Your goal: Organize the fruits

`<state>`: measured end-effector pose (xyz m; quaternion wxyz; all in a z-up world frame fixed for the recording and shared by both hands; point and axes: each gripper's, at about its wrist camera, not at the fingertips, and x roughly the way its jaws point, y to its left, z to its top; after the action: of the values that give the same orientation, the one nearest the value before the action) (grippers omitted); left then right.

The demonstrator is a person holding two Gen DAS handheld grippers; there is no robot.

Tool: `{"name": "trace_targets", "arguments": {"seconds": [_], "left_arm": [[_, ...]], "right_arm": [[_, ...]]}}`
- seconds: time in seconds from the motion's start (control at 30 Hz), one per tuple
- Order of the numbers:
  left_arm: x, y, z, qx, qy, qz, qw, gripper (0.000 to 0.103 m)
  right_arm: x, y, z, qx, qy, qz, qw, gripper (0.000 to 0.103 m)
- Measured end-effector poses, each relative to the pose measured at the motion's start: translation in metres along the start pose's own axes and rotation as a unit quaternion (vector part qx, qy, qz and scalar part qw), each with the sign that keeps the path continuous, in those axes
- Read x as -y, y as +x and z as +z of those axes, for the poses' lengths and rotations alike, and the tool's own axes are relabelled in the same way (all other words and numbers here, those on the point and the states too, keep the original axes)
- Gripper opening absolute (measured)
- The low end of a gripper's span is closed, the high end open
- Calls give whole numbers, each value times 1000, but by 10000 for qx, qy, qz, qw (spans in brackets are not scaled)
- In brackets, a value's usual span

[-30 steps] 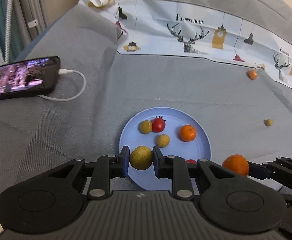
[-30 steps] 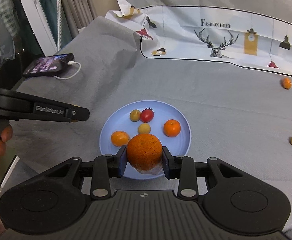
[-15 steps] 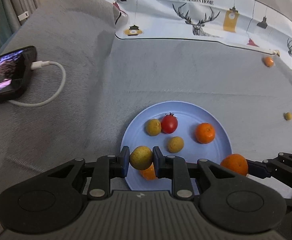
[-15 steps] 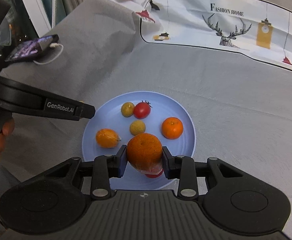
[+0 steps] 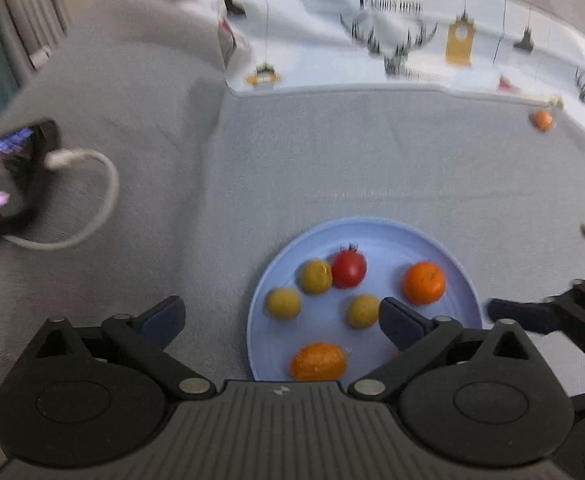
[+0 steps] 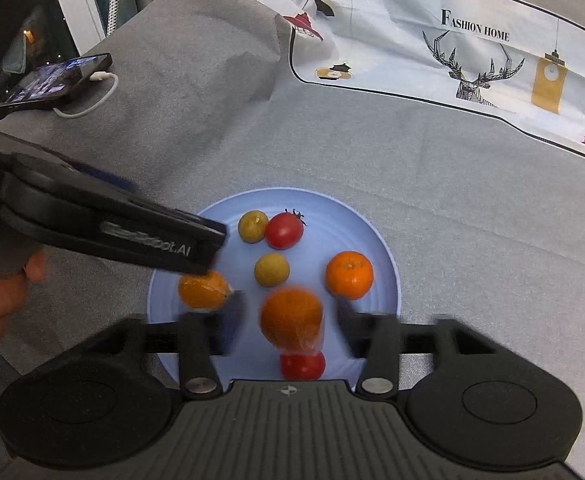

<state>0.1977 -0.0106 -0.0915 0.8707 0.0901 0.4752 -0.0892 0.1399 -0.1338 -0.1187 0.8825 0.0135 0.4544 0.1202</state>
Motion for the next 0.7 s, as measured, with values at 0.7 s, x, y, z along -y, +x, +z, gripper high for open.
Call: {"name": "trace_targets", "arguments": {"seconds": [0.7], "left_arm": [[5,-130,-98,237,-374,240,9987,103]], "right_arm": [[-20,-154,-67,689,693,-429,9943,98]]}}
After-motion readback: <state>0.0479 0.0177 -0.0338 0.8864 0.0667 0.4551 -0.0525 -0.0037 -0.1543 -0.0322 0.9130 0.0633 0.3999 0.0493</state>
